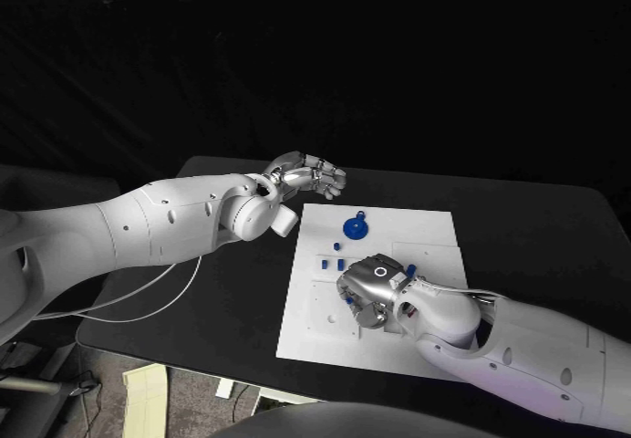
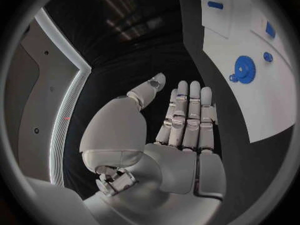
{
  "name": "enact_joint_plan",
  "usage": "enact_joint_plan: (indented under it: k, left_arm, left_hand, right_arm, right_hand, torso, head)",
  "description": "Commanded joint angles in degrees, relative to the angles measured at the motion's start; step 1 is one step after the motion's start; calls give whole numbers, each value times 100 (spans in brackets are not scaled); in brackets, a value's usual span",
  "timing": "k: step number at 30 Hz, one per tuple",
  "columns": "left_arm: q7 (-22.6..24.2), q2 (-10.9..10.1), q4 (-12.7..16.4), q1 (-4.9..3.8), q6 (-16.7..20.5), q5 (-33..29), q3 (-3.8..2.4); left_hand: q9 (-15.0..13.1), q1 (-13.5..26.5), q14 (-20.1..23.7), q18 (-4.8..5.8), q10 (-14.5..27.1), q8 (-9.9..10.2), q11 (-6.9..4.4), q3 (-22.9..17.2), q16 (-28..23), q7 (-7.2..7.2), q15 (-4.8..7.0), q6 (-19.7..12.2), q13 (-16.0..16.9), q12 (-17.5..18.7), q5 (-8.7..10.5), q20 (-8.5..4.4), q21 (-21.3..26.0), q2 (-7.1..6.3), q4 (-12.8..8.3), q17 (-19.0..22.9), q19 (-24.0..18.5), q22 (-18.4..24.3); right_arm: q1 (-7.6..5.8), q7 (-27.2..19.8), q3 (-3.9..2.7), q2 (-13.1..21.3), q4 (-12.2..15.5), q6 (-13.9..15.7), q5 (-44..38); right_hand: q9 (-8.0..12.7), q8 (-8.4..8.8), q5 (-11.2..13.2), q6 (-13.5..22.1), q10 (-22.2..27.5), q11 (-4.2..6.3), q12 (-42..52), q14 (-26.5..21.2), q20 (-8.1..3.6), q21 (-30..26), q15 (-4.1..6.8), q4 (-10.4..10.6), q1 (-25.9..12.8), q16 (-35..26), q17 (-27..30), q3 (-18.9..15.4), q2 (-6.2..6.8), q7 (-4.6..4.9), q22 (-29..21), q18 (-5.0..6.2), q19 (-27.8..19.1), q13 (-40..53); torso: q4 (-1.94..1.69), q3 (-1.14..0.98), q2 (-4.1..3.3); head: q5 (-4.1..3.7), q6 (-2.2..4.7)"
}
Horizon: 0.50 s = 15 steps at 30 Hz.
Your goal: Assemble the parts on the task board
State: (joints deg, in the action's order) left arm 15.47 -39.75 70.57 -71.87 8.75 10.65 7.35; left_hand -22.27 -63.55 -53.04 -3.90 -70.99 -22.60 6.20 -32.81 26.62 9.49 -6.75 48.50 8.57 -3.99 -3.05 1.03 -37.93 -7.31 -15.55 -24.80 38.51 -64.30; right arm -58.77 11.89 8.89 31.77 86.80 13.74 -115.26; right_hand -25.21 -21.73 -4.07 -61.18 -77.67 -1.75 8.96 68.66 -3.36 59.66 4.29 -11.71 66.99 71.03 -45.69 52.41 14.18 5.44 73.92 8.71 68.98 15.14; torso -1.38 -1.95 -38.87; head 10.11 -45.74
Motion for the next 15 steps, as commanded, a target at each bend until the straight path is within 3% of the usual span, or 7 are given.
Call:
enact_joint_plan:
  k: [1, 3, 7, 15]
  left_arm:
    - [24, 6, 11, -6, -68, -31, -4]
    - [21, 3, 11, -6, -71, -31, -4]
    - [7, 0, 10, -6, -82, -31, -4]
    - [-2, -19, 15, -6, -85, -31, -4]
  left_hand:
    - [7, -49, 21, -48, 15, -22, 10, 27, -24, -1, -39, -29, -10, -12, -25, 32, 23, 17, 6, -6, -5, -8]
    - [7, -49, 21, -48, 16, -21, 10, 27, -25, -1, -39, -29, -10, -12, -25, 32, 23, 16, 6, -7, -5, -8]
    - [8, -50, 21, -48, 17, -21, 10, 27, -28, -1, -40, -30, -11, -11, -25, 32, 25, 15, 6, -7, -6, -9]
    - [10, -52, 23, -48, 24, -19, 14, 29, -37, 2, -42, -37, -15, -8, -25, 35, 30, 11, 6, -9, -9, -11]
  right_arm:
    - [35, -77, 38, 18, -43, -227, 146]
    - [35, -112, 39, 33, -42, -128, 226]
    - [34, -108, 39, 78, -10, 84, 250]
    - [31, 52, 33, 293, 217, 661, 242]
  right_hand:
    - [26, 92, -48, 138, 132, -62, -100, -71, -15, -3, -38, -24, -86, -80, 14, -99, 45, 74, 7, 629, -45, -31]
    - [45, 159, -97, 271, 262, -122, -185, -79, -9, -12, -91, -22, -231, -107, 22, -309, 145, 131, 12, 629, -70, -62]
    - [94, 286, -21, 533, 467, -205, -317, -84, -25, -37, -174, -60, -343, -124, 18, -714, 204, 243, 8, 629, -97, -113]
    - [129, 352, 50, 689, 658, -279, -432, -102, -40, -83, -243, -127, -372, -146, 19, -978, 296, 294, -6, 629, -133, -162]
  torso:
    - [2, -1, 1]
    - [2, -1, 1]
    - [2, -1, 1]
    - [1, -5, 0]
  head:
    - [-1, 2]
    - [-1, 2]
    - [-1, 2]
    - [-31, 39]
